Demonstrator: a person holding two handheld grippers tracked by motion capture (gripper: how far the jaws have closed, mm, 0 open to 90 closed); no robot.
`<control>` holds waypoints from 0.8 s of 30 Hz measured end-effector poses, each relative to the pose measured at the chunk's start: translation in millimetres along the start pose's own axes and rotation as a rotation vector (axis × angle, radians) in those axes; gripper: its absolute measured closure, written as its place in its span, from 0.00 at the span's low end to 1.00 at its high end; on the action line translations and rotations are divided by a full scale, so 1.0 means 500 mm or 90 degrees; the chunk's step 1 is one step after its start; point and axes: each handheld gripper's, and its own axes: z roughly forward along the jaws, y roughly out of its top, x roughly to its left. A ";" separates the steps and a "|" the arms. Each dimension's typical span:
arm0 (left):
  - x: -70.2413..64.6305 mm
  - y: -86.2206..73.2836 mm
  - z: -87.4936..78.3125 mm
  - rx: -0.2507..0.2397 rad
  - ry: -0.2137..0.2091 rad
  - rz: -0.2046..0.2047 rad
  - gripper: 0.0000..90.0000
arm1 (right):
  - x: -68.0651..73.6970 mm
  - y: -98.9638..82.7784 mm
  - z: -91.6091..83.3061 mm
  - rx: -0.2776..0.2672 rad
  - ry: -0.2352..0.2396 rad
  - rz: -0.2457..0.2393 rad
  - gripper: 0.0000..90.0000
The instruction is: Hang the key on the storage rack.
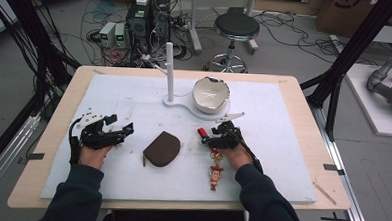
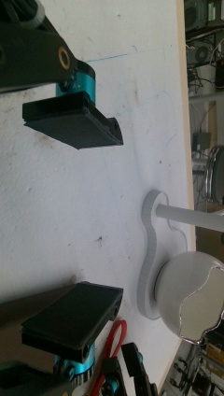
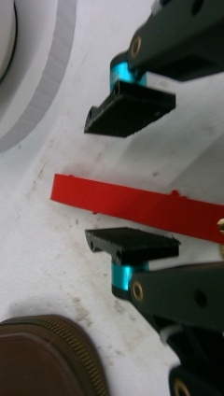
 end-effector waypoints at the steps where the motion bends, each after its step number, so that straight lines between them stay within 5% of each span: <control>1: 0.001 0.000 0.000 0.000 0.001 -0.004 0.25 | 0.001 0.004 0.004 0.005 0.005 0.004 0.47; 4: 0.003 -0.001 0.002 0.003 0.002 -0.005 0.25 | 0.009 0.020 0.019 0.028 -0.011 -0.031 0.53; 7: 0.003 -0.001 0.002 0.006 0.003 -0.003 0.25 | 0.013 0.038 0.023 0.057 -0.039 -0.057 0.77; 12: 0.002 -0.001 0.001 0.007 0.003 -0.002 0.25 | 0.004 0.046 0.018 0.067 0.012 -0.015 0.85; 18: 0.001 -0.001 0.000 0.006 0.004 -0.004 0.26 | 0.004 0.076 -0.053 -0.046 0.069 -0.016 0.85; 19: 0.001 -0.001 0.000 0.006 0.004 -0.004 0.26 | 0.004 0.076 -0.053 -0.046 0.069 -0.016 0.85; 21: 0.001 -0.001 0.000 0.004 0.006 -0.006 0.26 | 0.008 0.105 -0.094 -0.112 0.085 -0.015 0.85; 24: 0.002 0.000 -0.001 0.003 0.007 -0.007 0.26 | 0.013 0.133 -0.125 -0.156 0.088 -0.021 0.85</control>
